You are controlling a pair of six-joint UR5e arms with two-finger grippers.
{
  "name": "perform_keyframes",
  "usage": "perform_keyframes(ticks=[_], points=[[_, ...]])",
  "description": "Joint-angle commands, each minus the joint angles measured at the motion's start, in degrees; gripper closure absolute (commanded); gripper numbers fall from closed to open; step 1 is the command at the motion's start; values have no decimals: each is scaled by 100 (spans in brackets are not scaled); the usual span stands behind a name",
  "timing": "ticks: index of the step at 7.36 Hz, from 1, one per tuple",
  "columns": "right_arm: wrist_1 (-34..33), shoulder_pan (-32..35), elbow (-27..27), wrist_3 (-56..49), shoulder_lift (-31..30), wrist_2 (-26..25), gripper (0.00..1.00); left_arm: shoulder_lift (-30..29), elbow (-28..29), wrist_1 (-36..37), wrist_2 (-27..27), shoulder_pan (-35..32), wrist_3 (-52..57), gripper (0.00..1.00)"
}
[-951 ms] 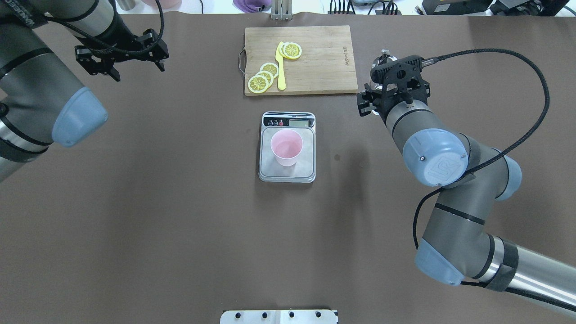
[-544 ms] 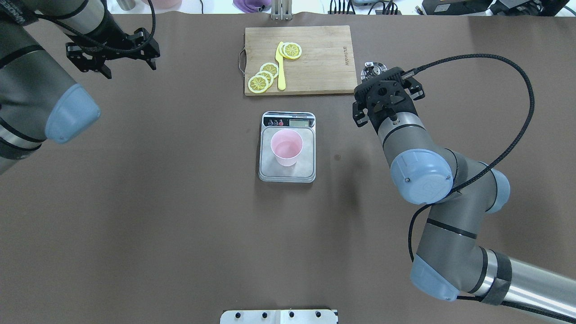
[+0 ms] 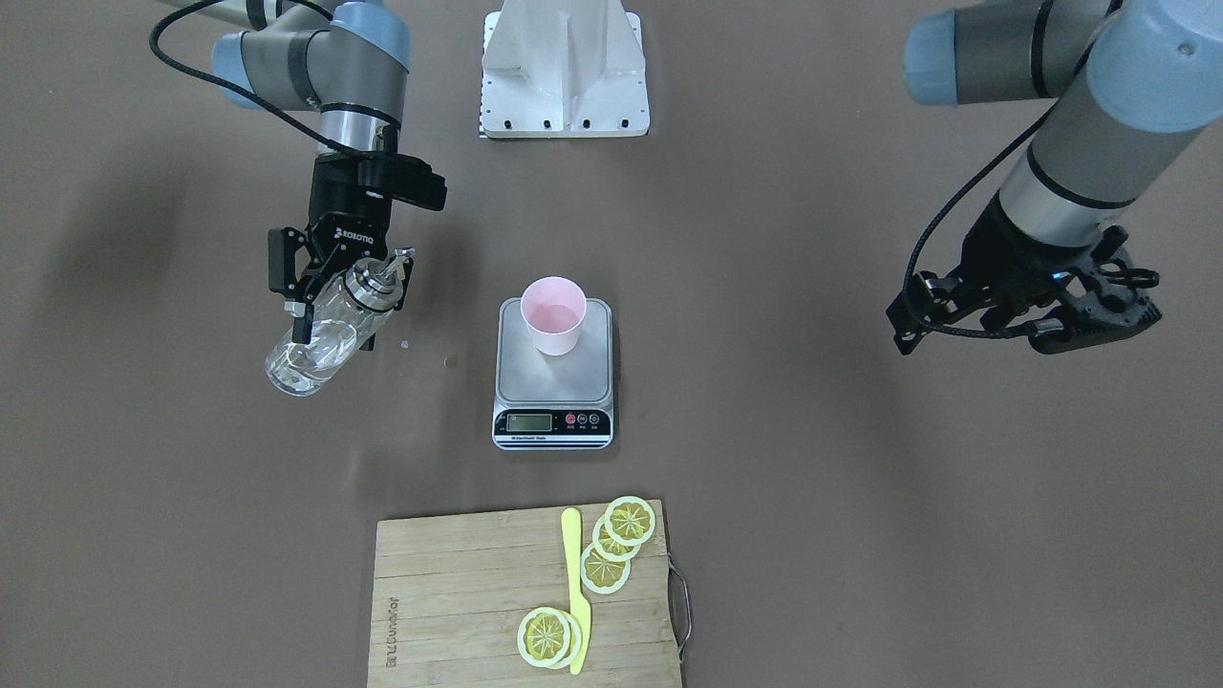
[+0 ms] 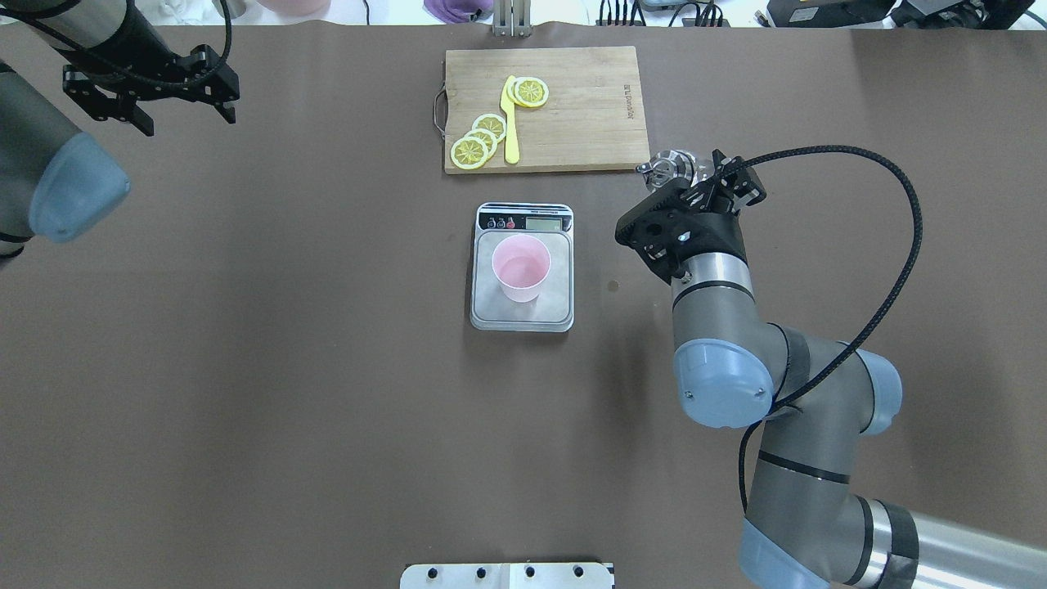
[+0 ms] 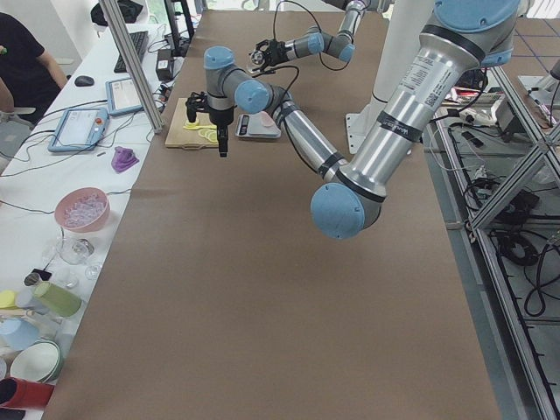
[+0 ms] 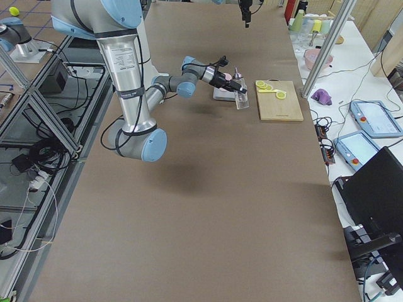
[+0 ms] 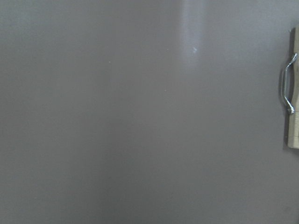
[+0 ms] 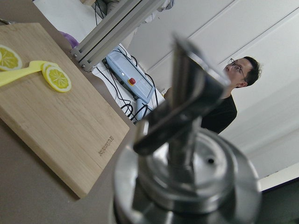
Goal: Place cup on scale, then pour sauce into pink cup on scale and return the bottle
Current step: 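Lift the sauce bottle with the right gripper and carry it toward the pink cup, then tilt the sauce bottle with the right gripper, spout over the pink cup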
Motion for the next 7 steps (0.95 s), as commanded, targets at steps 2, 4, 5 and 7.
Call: perform_keyframes(ticks=[2,4,5,7], points=[[-855,-457,-31,-230,34,-1052,100,529,-204,-7,-71,-278,599,2],[-1312,-599,-67,-238,156,-1537,100,810,-204,-24,-63,-366,838,2],[-1471,-660,-75,-238,174,-1756,100,977,-273,-51,-63,-367,838,2],[-1543,-687,-346,-395,375,-1977,100,1075,-327,-42,-63,-445,838,2]])
